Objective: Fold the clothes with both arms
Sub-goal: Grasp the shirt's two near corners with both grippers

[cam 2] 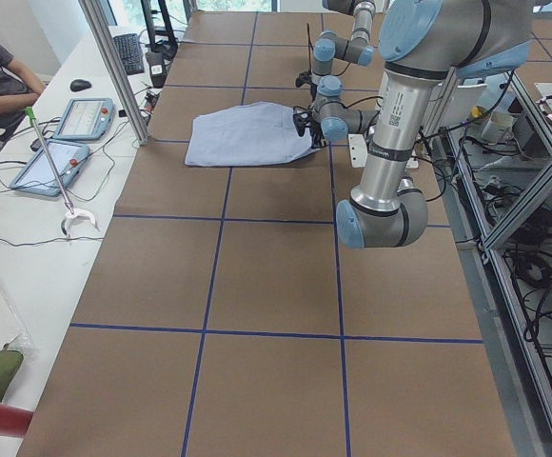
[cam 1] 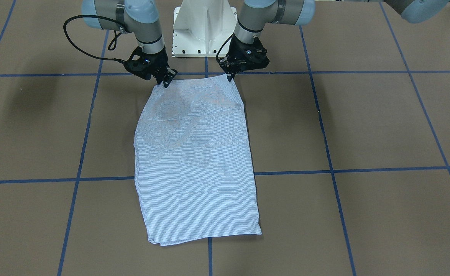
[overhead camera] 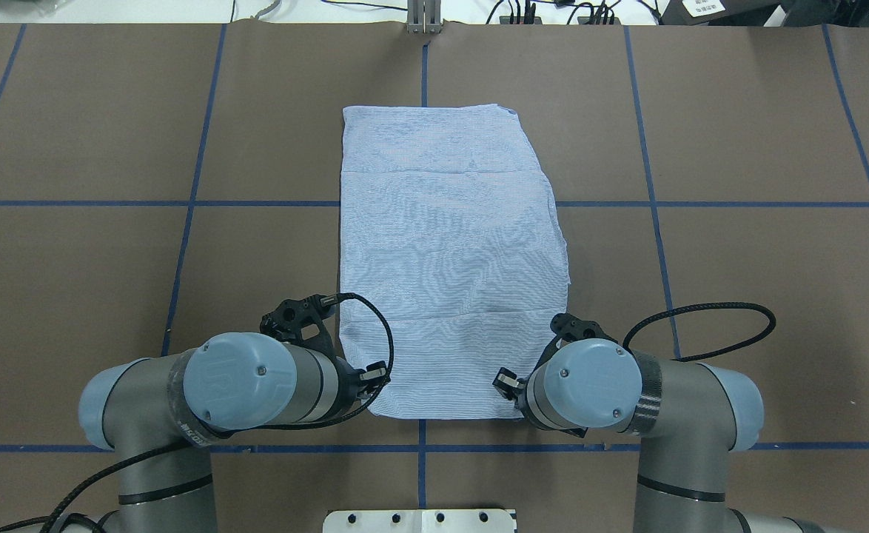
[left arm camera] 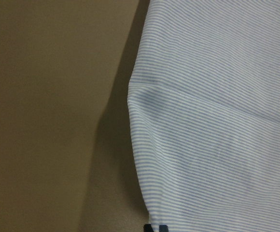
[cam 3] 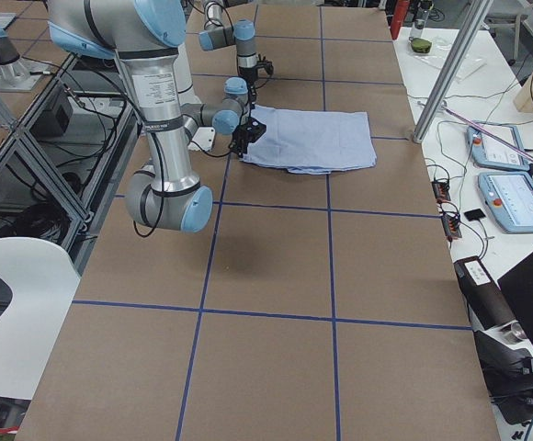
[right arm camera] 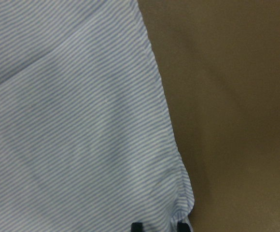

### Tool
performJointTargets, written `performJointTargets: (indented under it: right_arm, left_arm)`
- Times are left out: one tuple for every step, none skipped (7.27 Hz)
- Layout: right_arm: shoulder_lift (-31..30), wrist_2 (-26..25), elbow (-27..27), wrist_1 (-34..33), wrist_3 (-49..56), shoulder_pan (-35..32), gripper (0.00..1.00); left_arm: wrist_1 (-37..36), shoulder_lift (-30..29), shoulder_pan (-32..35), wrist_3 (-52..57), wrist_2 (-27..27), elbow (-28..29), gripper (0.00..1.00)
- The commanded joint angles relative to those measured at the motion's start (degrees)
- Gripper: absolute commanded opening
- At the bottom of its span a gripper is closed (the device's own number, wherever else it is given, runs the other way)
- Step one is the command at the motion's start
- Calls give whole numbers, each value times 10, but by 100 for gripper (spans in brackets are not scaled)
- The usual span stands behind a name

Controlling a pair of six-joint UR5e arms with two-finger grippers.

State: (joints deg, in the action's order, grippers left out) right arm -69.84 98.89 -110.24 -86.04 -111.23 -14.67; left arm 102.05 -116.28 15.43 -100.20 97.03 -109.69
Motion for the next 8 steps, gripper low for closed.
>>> performJointTargets:
  right_arm:
    - [1,0,0,0,0,0,38]
    - [1,0,3,-3,1,0,66]
    - [1,0,4,-3,1,0,85]
    - [6,0,6,-2,0,0,84]
    - [22,-1,11,-7,-1,-1,83]
    - [25,0,10,-7,-2,-2,83]
    - [25,0,11,-7,-2,-2,83]
    - [25,0,15,-7,-2,-3,83]
  left_arm:
    - [0,0,0,0,0,0,0]
    - [1,0,0,0,0,-1,0]
    - [0,0,2,0,-1,-1,0]
    - [0,0,2,0,-1,-2,0]
    - [0,0,4,0,-1,-1,0]
    - [0,1,4,0,-1,-1,0]
    - [0,1,4,0,-1,-1,0]
    - [0,0,4,0,0,-1,0]
